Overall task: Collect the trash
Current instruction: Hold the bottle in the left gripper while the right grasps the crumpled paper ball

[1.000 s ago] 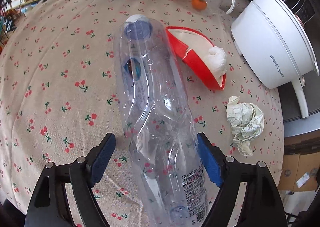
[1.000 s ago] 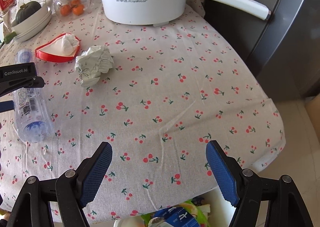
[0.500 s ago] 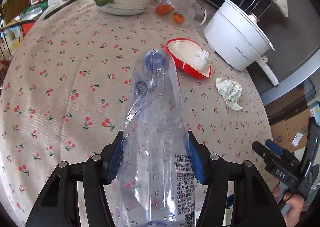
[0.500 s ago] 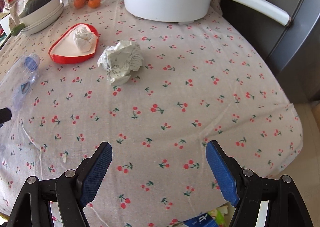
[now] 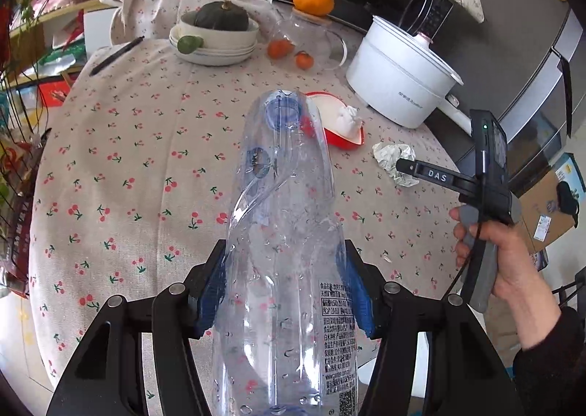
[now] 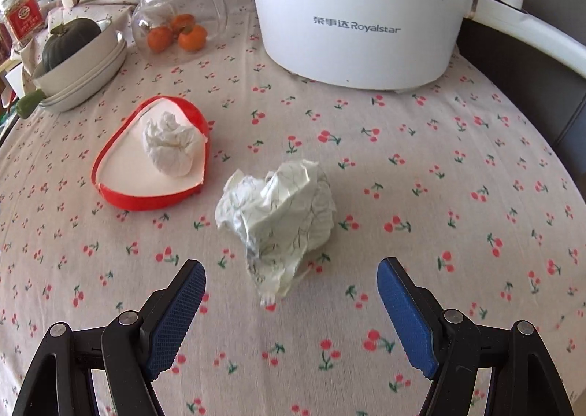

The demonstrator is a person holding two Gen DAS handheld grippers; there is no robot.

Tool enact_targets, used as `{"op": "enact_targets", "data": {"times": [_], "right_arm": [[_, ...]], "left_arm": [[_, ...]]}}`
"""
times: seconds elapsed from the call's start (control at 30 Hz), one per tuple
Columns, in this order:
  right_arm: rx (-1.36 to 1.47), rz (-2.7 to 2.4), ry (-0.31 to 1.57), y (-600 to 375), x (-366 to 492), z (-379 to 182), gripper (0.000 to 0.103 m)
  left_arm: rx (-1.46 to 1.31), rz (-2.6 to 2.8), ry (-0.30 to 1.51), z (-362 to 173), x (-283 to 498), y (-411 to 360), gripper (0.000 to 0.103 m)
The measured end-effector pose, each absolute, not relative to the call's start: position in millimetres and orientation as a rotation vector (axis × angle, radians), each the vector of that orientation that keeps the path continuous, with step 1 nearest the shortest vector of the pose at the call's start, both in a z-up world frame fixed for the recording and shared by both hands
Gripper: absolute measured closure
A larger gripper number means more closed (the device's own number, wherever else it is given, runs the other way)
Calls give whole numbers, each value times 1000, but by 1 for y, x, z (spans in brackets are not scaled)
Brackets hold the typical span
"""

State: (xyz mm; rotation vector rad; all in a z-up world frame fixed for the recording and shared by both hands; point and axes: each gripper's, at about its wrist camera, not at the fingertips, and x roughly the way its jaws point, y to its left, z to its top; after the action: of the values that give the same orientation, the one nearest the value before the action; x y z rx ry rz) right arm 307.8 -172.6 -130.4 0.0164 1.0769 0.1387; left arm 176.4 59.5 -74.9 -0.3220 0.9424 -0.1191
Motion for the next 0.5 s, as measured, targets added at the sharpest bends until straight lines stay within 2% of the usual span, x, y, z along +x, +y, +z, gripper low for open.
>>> {"op": "enact_targets", "data": {"times": [0.17,0.27,0.33,0.5], "right_arm": [[41,132,1097,-169,330,-148,24],[69,115,1128,-173,335,-161,38],[74,119,1101,-174,335,-159,53],[72,162,1083,-179,323,-147,60]], "left_arm": [[-307,-127,948,-76,175,56,41],[-306,-123,946,-76,174,56,41],[-301,-117,940,-75,174,55,41],[-311,-133,930,-72,168,49,41]]}}
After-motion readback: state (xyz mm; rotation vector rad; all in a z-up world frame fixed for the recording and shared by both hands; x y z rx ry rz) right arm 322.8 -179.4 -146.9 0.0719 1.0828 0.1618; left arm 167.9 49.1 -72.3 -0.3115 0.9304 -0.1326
